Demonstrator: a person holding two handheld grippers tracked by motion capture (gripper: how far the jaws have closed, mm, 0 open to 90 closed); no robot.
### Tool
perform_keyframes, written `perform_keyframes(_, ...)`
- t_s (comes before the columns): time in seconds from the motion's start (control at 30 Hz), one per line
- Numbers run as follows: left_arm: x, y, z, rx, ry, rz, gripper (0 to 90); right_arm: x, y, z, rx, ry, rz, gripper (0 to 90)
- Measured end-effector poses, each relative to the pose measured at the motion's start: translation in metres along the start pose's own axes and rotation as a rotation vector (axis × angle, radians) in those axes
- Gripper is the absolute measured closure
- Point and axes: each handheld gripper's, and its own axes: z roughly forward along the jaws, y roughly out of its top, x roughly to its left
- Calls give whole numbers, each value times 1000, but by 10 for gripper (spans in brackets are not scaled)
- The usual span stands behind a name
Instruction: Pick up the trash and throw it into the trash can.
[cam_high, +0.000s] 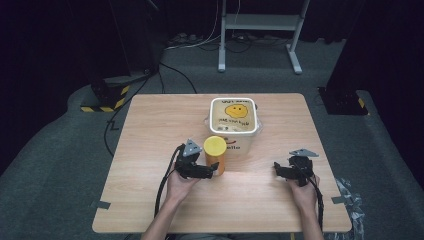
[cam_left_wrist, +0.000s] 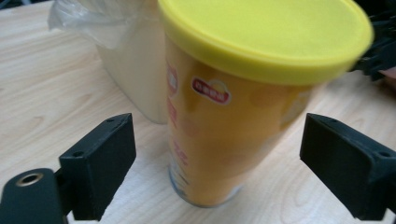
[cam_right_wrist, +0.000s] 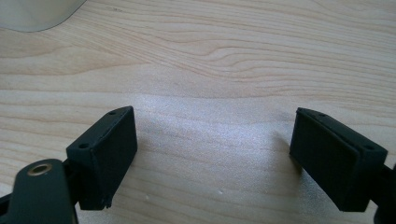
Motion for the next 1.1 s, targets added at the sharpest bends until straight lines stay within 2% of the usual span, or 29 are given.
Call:
perform_keyframes(0.27,-4,5,8,-6,-22,4,166,0,0,0,1,1,0,146)
perform_keyframes(0.43,-6,5,8,-12,-17,14,239,0,0,0,-1,-1,-2,146)
perform_keyframes(0.6,-6,5,6,-8,-16,25,242,0,0,0,0,-1,0,146)
perform_keyframes(0.73,-5,6,3,-9,-14,57,244,0,0,0,0,-1,0,146)
perform_keyframes(0.77,-6,6,2,-7,-9,37,244,0,0,0,0,0,0,146)
perform_keyframes(0.83,-5,9,-1,-6,-7,54,245,0,0,0,1,0,0,146)
perform_keyframes(0.97,-5,13,-7,-20,-8,47,245,0,0,0,1,1,0,146)
perform_keyframes(1.1,1,20,-18,-40,-39,22,245,0,0,0,-1,-1,-1,146)
